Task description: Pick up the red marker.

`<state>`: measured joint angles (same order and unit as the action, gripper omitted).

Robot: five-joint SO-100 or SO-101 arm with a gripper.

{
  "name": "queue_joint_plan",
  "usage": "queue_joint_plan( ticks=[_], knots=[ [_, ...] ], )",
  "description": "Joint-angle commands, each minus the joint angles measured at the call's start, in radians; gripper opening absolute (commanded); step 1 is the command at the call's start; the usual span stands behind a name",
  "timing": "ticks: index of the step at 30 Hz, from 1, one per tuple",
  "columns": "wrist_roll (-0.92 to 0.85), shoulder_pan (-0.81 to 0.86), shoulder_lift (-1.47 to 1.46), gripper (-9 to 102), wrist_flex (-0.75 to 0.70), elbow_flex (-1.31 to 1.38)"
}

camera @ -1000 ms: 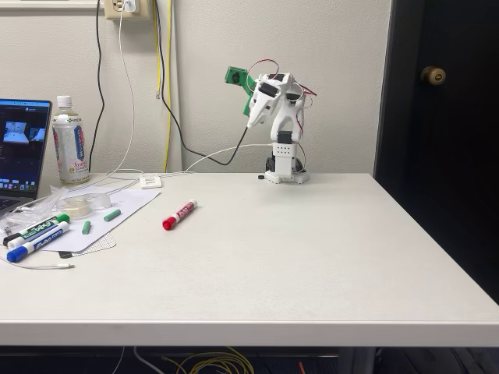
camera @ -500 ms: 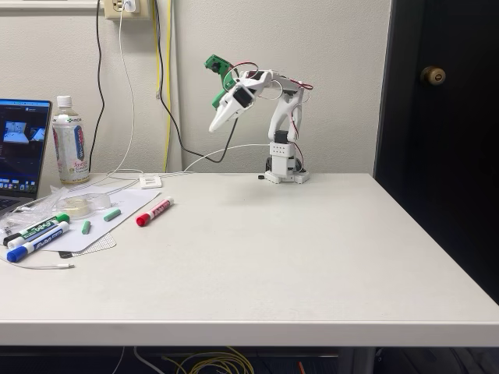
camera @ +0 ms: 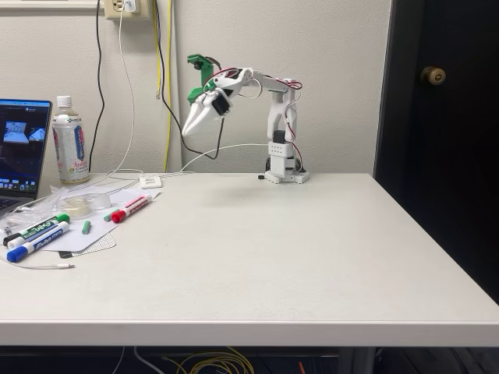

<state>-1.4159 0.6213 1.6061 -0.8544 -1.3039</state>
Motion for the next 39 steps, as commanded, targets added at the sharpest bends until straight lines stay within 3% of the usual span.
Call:
queue_joint_plan(
  ticks=[1,10,17,23,39],
  knots=[
    [-0.063,0.011,-0.026,1,-0.009,0.118],
    [-0.221,0.038,-0.126,1,0.041,0.169],
    [-0.342,0.066,-0.387,1,-0.241,0.632],
    [-0.417,0.092,-0.554,1,-0.370,0.876],
    [-0.603,0.184,-0.683,1,-0.232,0.877]
  ],
)
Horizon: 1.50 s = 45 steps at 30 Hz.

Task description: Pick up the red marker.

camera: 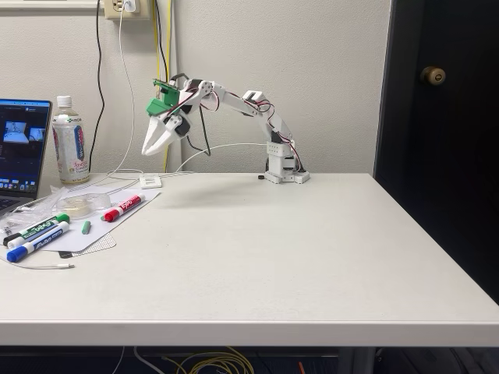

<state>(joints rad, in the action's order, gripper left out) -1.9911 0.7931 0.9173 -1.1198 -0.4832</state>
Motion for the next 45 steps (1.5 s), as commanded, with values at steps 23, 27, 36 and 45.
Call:
queue_joint_plan(
  ticks=[23,27,36,45],
  knots=[
    [-0.465,0.084,-0.374,1,0.158,0.540],
    [-0.522,0.091,-0.411,2,0.233,0.540],
    [-0.598,0.109,-0.453,14,0.201,0.549],
    [-0.663,0.126,-0.563,16,0.166,0.681]
  ],
)
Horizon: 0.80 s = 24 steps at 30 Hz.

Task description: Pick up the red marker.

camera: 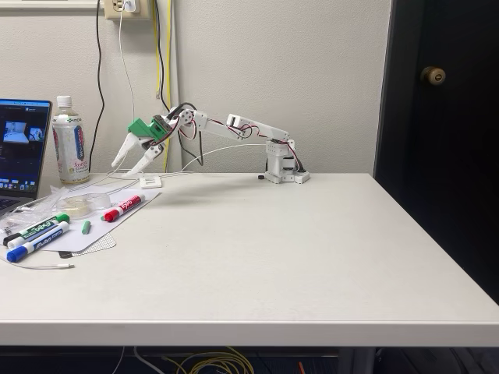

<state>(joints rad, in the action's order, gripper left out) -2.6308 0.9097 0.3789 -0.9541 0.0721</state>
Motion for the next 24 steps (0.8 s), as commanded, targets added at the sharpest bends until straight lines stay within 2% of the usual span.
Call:
queue_joint_plan(
  ticks=[1,10,14,24],
  knots=[
    [-0.029,0.011,-0.058,14,0.011,0.161],
    [-0.087,0.025,-0.118,10,0.120,0.161],
    [-0.123,0.031,-0.140,0,0.153,0.161],
    [-0.183,0.038,-0.213,0,0.222,0.161]
  ],
)
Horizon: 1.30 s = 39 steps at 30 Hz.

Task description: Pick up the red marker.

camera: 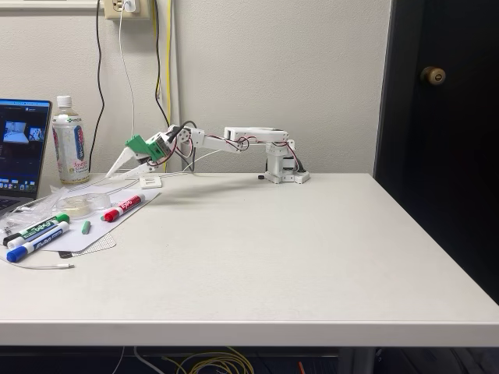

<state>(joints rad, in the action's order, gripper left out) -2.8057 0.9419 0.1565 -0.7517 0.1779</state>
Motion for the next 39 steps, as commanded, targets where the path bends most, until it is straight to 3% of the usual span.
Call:
queue_joint_plan(
  ticks=[1,18,39],
  knots=[
    [-0.009,0.006,0.005,0,0.021,0.055],
    [-0.061,0.005,-0.114,1,0.150,0.054],
    [-0.026,0.005,-0.095,0,-0.038,0.054]
  ],
)
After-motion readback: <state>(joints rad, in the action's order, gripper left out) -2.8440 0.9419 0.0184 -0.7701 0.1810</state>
